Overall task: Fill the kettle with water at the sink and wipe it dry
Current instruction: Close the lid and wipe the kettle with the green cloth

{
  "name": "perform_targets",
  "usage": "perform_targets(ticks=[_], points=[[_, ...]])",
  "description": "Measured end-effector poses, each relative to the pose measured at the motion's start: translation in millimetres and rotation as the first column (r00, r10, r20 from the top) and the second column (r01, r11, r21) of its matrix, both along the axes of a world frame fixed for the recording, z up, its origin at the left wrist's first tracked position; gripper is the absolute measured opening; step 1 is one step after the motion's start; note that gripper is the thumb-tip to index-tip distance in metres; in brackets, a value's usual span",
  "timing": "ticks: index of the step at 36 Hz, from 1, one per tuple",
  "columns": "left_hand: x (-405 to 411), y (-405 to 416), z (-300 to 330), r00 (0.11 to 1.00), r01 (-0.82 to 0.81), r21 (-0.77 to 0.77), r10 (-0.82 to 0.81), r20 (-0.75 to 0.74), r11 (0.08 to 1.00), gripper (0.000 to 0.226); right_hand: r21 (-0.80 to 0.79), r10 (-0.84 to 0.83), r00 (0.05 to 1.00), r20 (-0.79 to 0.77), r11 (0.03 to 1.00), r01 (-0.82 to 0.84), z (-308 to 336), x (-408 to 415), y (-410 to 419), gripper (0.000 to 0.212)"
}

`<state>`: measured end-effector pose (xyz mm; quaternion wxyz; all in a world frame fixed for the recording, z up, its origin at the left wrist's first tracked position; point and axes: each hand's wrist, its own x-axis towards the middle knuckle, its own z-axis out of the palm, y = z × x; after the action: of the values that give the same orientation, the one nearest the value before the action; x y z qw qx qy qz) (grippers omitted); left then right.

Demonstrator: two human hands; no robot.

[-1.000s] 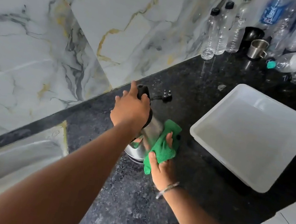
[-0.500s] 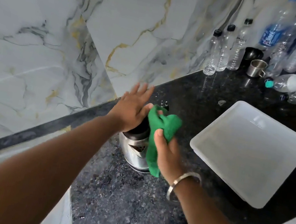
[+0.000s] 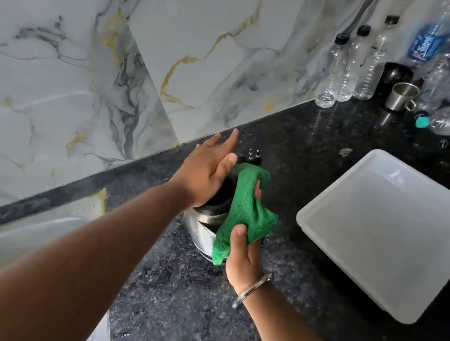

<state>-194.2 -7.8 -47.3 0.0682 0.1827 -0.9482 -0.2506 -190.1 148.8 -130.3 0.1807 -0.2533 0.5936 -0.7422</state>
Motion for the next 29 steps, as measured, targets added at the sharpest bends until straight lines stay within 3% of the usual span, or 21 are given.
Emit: perform_targets(ticks=[5,7,9,11,12,15,17,20,22,24,29], points=[[-1,0,0,1.000,-0.005,0.011,0.005,0.005,1.000,0.069,0.107,-0.015,1.000,-0.019,0.994,0.017,-24,-2,3,0.088],[-1,0,1,1.000,-0.008,0.012,0.008,0.006,1.000,0.069,0.156,-0.054,0.985,0.167,0.987,0.027,-40,-10,13,0.084],[0,1,2,1.000,-0.010,0.013,0.010,0.010,1.000,0.068,0.277,-0.070,0.957,0.282,0.961,-0.012,-54,-21,27,0.059],[0,2,3,1.000,-0.016,0.010,0.016,0.013,1.000,0.067,0.388,-0.011,0.964,0.266,0.917,-0.097,-60,-37,37,0.033],[0,3,3,1.000,-0.019,0.005,0.019,0.015,1.000,0.067,0.414,0.016,0.960,0.278,0.900,-0.135,-57,-47,39,0.035],[0,5,5,0.999,-0.017,-0.009,0.017,0.030,1.000,0.072,0.367,-0.006,0.927,0.375,0.919,-0.142,-29,-76,36,0.082],[0,5,6,0.999,-0.021,-0.010,0.022,0.025,1.000,0.074,0.289,0.009,0.920,0.391,0.948,-0.132,-5,-93,27,0.092],[0,2,4,0.999,-0.039,0.012,0.039,-0.002,0.999,0.077,0.191,0.141,0.878,0.457,0.949,-0.251,26,-101,-2,0.071],[-1,0,2,0.999,-0.043,0.022,0.043,-0.019,0.999,0.077,0.234,0.200,0.905,0.376,0.924,-0.302,31,-98,-20,0.052],[-2,0,1,0.998,-0.047,0.019,0.048,-0.034,0.999,0.076,0.278,0.147,0.934,0.326,0.929,-0.243,20,-97,-31,0.060],[-7,5,7,0.998,-0.062,-0.053,0.062,-0.001,0.997,0.081,0.449,0.032,0.907,0.421,0.861,-0.238,-22,-105,-19,0.054]])
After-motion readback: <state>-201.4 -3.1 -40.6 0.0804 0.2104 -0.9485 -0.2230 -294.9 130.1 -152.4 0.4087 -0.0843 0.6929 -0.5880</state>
